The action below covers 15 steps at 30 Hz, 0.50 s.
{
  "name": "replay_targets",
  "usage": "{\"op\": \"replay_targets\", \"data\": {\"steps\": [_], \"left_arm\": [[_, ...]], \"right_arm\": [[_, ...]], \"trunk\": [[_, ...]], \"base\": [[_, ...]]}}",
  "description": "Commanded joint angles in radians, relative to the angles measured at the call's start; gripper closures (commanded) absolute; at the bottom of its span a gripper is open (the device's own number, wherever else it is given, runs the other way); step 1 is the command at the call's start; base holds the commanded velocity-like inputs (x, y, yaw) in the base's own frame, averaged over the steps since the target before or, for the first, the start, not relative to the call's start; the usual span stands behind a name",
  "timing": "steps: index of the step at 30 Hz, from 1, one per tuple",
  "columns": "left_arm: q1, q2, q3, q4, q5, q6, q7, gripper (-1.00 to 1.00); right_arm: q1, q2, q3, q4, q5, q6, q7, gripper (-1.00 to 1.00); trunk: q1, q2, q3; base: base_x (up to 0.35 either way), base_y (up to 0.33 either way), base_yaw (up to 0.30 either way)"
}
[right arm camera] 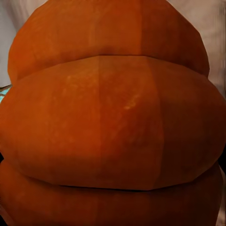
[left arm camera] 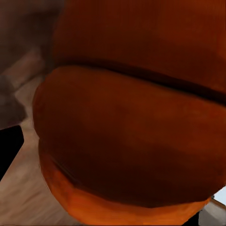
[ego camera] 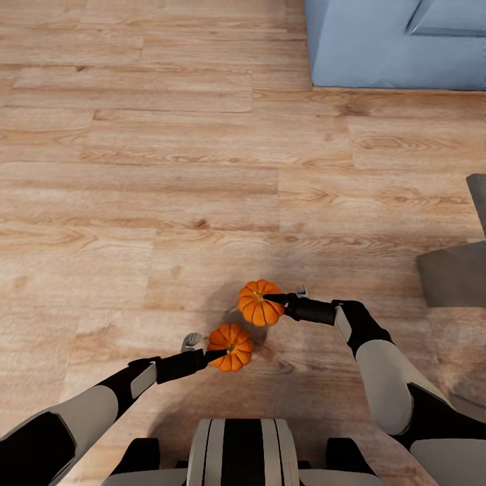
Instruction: Place each of the two pumpkins and all three candles from the living room inside a cabinet in the living room (use any cabinet), then make sure every cabinet is closed, and position the cauldron so it is next to a table in the living room.
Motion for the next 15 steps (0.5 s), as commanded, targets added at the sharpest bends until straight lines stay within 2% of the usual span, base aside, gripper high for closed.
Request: {"op": "replay_targets", "data": {"steps": [1, 10, 13, 15], "left_arm": [[0.000, 0.000, 0.001, 0.001, -0.002, -0.002, 0.001, -1.00], [0.000, -0.002, 0.000, -0.001, -0.003, 0.002, 0.001, -1.00], [0.000, -0.021, -0.002, 0.000, -0.008, 0.002, 0.001, -1.00], [0.000, -0.024, -0.003, 0.000, -0.009, 0.002, 0.000, -1.00]], "right_arm": [[0.000, 0.000, 0.000, 0.000, 0.000, 0.000, 0.000, 1.00], [0.000, 0.000, -0.001, 0.000, 0.000, 0.000, 0.000, 1.00], [0.000, 0.000, -0.001, 0.000, 0.000, 0.000, 0.000, 1.00], [0.000, 0.000, -0.002, 0.000, -0.001, 0.000, 0.000, 1.00]], "trunk": [[0.000, 0.000, 0.001], [0.000, 0.000, 0.008], [0.000, 0.000, 0.010], [0.000, 0.000, 0.012]], "base": [[0.000, 0.000, -0.136], [0.000, 0.000, -0.146], [0.000, 0.000, -0.170], [0.000, 0.000, -0.180]]}}
